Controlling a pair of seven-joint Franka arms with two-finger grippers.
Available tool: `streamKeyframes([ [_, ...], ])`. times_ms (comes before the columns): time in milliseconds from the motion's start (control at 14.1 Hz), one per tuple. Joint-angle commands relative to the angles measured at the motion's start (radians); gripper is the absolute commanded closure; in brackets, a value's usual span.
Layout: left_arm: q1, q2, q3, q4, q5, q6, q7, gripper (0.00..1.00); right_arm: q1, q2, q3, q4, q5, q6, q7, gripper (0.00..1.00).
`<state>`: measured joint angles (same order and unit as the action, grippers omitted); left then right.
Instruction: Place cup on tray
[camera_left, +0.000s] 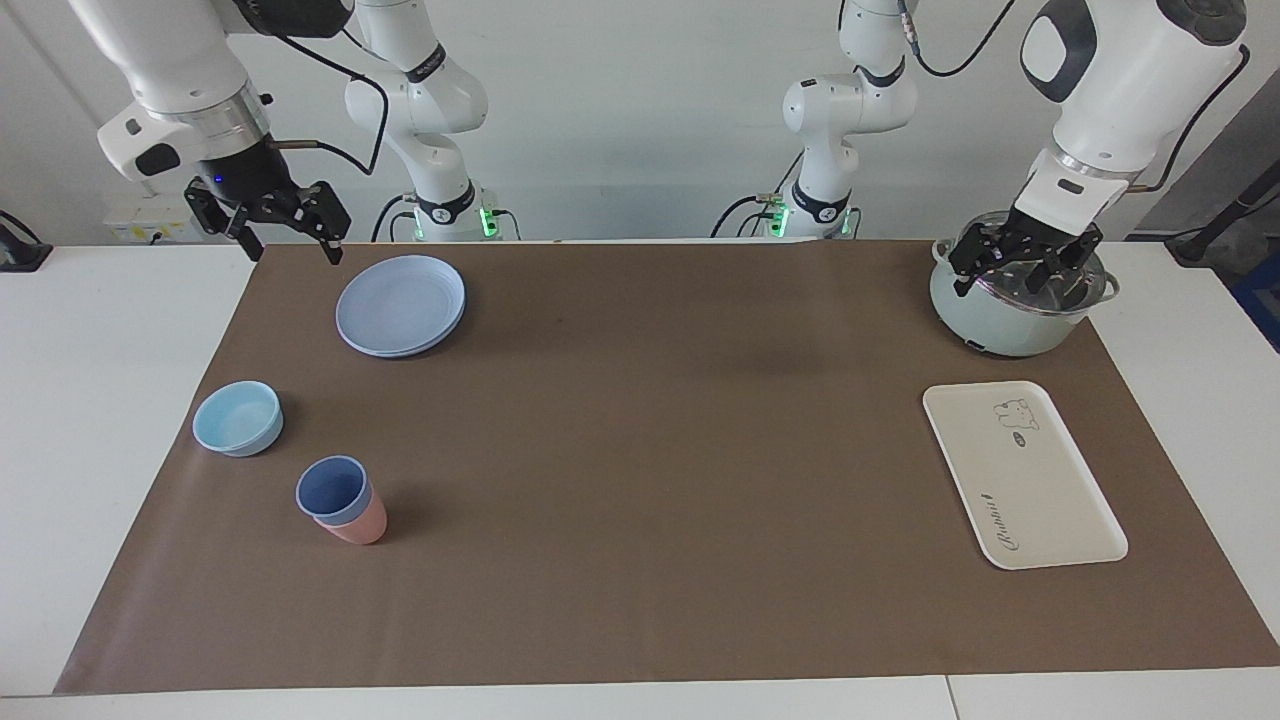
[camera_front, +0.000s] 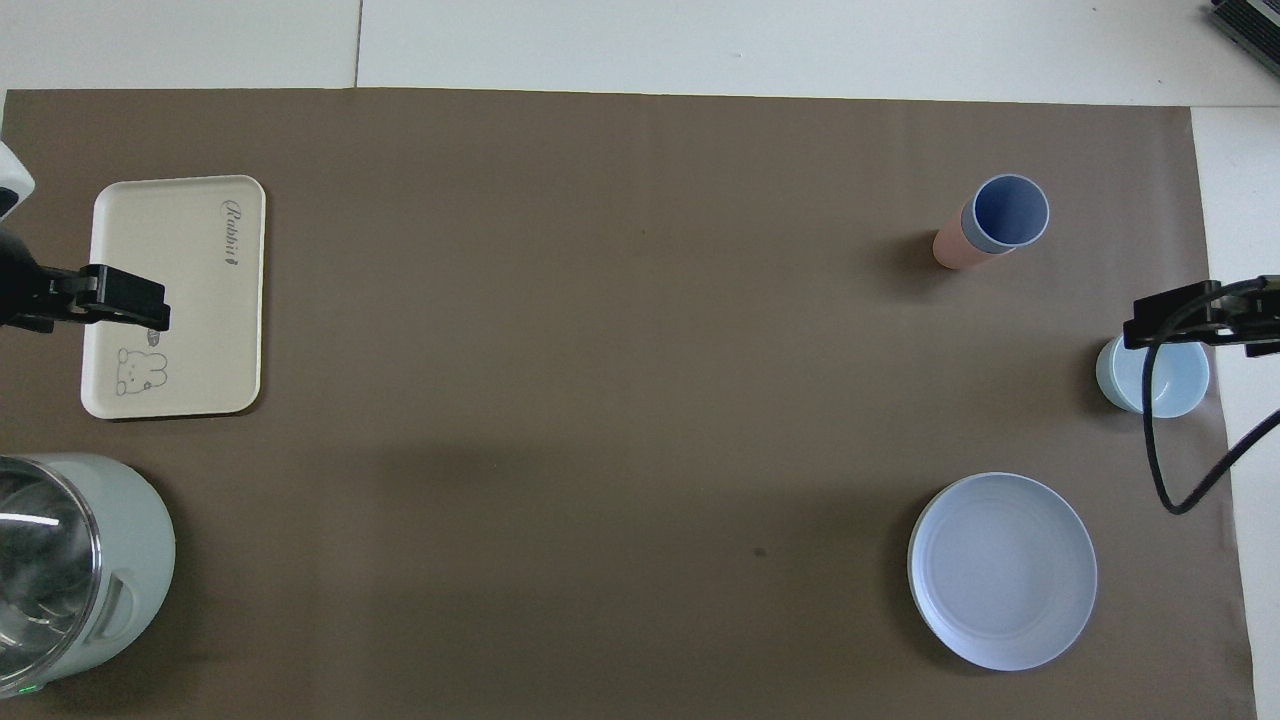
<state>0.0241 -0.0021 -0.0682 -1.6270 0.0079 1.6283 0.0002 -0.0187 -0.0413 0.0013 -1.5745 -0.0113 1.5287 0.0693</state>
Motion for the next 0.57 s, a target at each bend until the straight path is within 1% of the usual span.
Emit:
streamKeyframes([
  [0,0.01,-0.027,-0.007,-0.025,0.015,-0.008,-0.003,0.0,-0.004,-0.006,0.003,-0.005,-0.003,-0.013,-0.017,0.0],
  [356,0.008,-0.027,-0.007,-0.025,0.015,-0.008,-0.003,0.0,-0.006,-0.008,0.003,-0.016,0.002,-0.004,-0.026,0.0],
  [427,0.01,-0.027,-0.007,-0.025,0.015,-0.008,-0.003,0.0,-0.007,-0.011,0.003,-0.031,0.004,0.014,-0.045,0.0],
  [498,0.008,-0.027,-0.007,-0.025,0.015,-0.008,-0.003,0.0,-0.009,-0.021,0.003,-0.053,0.005,0.045,-0.11,0.0],
])
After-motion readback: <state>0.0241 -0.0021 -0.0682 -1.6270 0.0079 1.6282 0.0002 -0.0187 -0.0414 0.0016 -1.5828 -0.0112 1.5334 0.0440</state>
